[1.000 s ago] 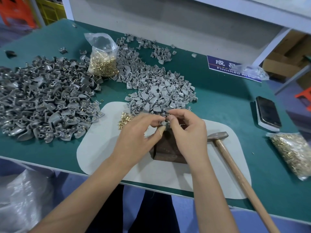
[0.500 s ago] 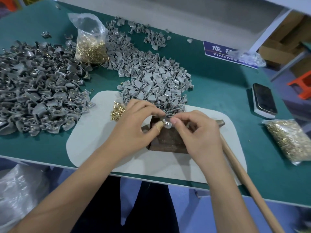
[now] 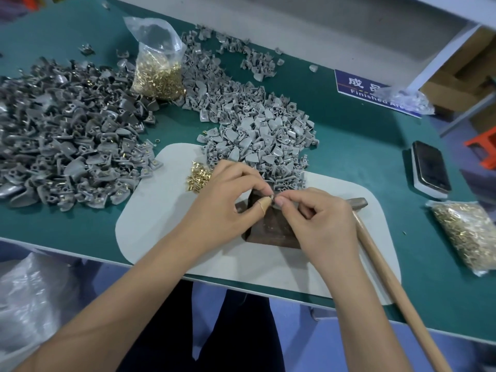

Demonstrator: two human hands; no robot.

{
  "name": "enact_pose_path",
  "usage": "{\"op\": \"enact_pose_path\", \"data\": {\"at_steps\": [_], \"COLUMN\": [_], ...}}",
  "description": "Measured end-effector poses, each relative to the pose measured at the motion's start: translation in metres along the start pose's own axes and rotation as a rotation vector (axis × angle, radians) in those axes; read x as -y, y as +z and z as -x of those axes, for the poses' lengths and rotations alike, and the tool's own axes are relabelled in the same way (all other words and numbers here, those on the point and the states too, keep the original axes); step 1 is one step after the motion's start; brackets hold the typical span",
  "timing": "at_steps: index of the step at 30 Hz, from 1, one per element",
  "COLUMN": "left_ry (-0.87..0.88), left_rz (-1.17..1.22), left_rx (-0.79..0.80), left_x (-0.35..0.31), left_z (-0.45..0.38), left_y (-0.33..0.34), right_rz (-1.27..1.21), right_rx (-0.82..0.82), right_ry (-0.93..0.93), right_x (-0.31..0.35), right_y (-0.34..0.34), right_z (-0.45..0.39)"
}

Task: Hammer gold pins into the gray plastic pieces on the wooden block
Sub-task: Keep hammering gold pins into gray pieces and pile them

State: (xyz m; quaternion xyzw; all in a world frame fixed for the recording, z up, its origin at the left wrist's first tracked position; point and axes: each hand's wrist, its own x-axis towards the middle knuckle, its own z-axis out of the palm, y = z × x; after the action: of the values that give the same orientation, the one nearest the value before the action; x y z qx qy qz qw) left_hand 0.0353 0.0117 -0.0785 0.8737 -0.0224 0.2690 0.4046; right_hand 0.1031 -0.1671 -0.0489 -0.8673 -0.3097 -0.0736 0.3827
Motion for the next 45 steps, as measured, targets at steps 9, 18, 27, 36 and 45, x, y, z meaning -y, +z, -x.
{"op": "enact_pose_path", "data": {"at_steps": [9, 18, 27, 36, 45], "left_ry": [0.028, 0.018, 0.012, 0.02, 0.036], "left_rz": [-0.002, 0.01, 0.014, 0.023, 0.044], "left_rx": [-0.008, -0.009, 0.003, 0.003, -0.011], "left_x": [0.003, 0.002, 0.001, 0.005, 0.005], "left_z": [-0.001, 0.0, 0.0, 0.0, -0.001], "left_y": [0.002, 0.001, 0.0, 0.001, 0.003], "right_rz": [0.404, 0.167, -0.086, 0.05, 0.123], "right_rx": [0.165, 0.188, 0.119, 0.158, 0.19], "right_ry": [-0.06, 0.041, 0.029, -0.026, -0.037], "right_x": [0.02, 0.012, 0.008, 0.011, 0.017], "right_y": [-0.015, -0.014, -0.01, -0.016, -0.018], "right_z": [-0.012, -0.015, -0.008, -0.008, -0.012]}}
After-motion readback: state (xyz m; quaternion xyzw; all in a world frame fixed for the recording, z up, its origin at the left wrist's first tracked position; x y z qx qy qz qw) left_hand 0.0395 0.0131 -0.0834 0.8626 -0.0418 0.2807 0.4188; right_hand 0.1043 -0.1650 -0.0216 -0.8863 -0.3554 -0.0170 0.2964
